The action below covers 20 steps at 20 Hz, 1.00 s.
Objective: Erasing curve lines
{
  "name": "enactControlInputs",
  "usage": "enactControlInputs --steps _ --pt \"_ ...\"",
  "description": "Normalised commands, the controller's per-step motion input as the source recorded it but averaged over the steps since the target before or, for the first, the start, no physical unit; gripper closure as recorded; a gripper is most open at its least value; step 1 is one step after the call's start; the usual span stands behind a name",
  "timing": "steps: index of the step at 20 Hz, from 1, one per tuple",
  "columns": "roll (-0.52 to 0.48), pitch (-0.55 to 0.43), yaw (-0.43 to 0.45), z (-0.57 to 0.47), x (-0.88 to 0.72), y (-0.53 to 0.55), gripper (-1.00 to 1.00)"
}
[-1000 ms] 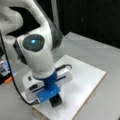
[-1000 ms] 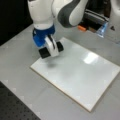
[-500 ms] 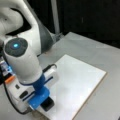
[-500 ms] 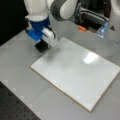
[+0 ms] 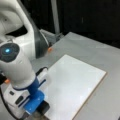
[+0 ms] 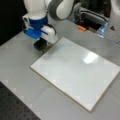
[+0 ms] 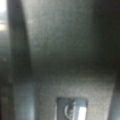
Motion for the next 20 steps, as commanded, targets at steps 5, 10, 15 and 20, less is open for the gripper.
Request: enactControlInputs --steps 5,10,15,20 --pt "0.036 -0.054 0.129 -0.03 0.05 -0.24 1.00" --pt "0.083 -0.033 0.097 -0.04 0.10 -0.14 1.00" --pt "0.124 -0.035 0.035 -0.04 0.12 -0.10 1.00" --pt "0.130 -0.043 0.026 -0.05 0.12 -0.12 1.00"
